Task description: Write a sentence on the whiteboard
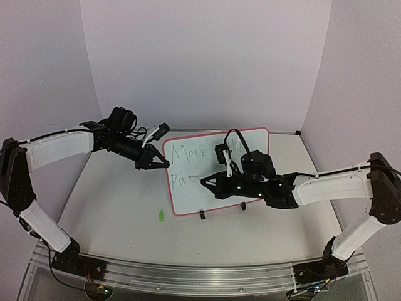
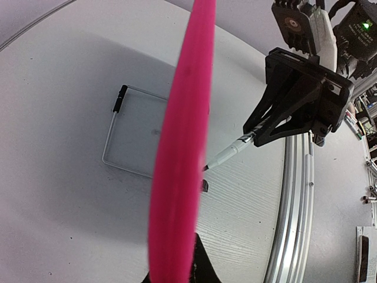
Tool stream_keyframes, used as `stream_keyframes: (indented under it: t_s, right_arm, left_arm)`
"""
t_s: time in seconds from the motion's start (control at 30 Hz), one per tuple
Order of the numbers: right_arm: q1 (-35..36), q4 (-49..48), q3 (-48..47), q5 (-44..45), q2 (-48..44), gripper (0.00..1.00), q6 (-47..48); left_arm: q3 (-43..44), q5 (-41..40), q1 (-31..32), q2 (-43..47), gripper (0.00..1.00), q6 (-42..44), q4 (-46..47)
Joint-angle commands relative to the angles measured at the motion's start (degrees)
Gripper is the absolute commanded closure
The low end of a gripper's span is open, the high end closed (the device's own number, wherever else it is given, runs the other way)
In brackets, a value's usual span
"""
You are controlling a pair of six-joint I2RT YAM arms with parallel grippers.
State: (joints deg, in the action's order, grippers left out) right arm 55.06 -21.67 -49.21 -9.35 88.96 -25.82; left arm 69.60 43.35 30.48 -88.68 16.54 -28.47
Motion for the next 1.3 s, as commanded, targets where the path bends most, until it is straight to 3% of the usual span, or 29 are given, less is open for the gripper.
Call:
stream_keyframes:
  t_s: [0.0, 0.4, 0.9, 1.27]
  right_arm:
    - [-0.47, -1.27, -2.26, 1.69, 0.80, 1.00, -0.35]
    - [-0.45, -0.82, -3.62, 0.23, 3.61, 1.00, 0.30]
    - [-0.53, 1.36, 0.28, 4.18, -0.83, 1.00, -0.38]
    - [-0.47, 2.77, 0.80, 2.23, 0.61, 1.00, -0.61]
  left_arm:
    - [-0.51, -3.71, 0.27, 0.05, 1.00, 1.68, -0.54]
    - [-0.51, -3.80, 0.28, -0.15, 1.00, 1.75, -0.54]
    - [-0.41, -3.55, 0.28, -0.52, 1.00, 1.73, -0.54]
    - [-0.45, -3.48, 0.32, -0.31, 1.00, 1.68, -0.54]
